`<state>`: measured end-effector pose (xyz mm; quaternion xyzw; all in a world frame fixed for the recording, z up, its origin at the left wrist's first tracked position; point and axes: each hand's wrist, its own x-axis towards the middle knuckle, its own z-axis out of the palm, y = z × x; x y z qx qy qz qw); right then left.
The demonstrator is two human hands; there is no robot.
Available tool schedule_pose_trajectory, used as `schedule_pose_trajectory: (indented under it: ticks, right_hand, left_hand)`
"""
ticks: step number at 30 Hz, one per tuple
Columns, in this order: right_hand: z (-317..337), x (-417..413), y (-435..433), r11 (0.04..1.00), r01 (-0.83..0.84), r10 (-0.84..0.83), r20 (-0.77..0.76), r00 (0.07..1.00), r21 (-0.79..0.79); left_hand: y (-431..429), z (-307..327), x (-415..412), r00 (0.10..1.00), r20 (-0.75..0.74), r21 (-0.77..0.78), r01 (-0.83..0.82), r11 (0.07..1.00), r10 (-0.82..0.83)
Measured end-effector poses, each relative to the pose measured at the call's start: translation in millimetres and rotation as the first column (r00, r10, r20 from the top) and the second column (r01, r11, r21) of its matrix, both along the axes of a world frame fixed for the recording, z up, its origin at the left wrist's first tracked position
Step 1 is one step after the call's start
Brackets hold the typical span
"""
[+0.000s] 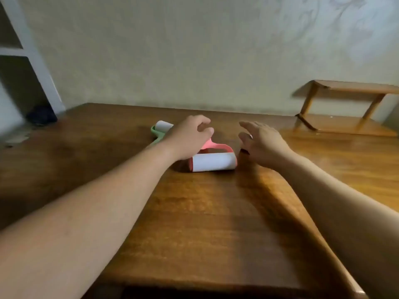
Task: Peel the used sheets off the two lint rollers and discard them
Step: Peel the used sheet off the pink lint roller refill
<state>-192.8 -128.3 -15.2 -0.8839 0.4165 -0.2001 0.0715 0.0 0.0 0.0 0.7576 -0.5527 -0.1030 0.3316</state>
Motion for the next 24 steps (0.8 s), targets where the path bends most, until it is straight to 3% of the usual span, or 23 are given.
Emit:
schedule_pose_trajectory:
  ticks: [6, 11, 15, 19, 24]
  right_hand:
    - [-6, -7, -10, 1.0, 0.015, -0.015, 0.226, 0.974, 0.003]
    - [12, -38, -19, 0.994, 0.089, -0.103, 0.284, 0.953, 0.064]
    - [11, -53, -25, 0.971, 0.131, -0.174, 0.218, 0.96, 0.198]
    - [7, -45, -24, 0.977, 0.088, -0.123, 0.172, 0.977, 0.196]
    - [0, -37, -21, 0.977, 0.096, -0.087, -0.057, 0.995, 0.188]
  left_hand:
    - [-12, -19, -5, 0.997, 0.035, -0.101, -0.059, 0.993, 0.062]
    - [-7, -17, -10, 0.998, 0.06, -0.12, -0.007, 0.993, 0.014]
    - [-3, -19, -13, 0.997, 0.073, -0.135, -0.016, 0.991, 0.026]
    - [0, -22, -15, 0.998, 0.07, -0.156, -0.001, 0.988, 0.012]
    - [2, -21, -21, 0.997, 0.08, -0.147, 0.007, 0.989, 0.005]
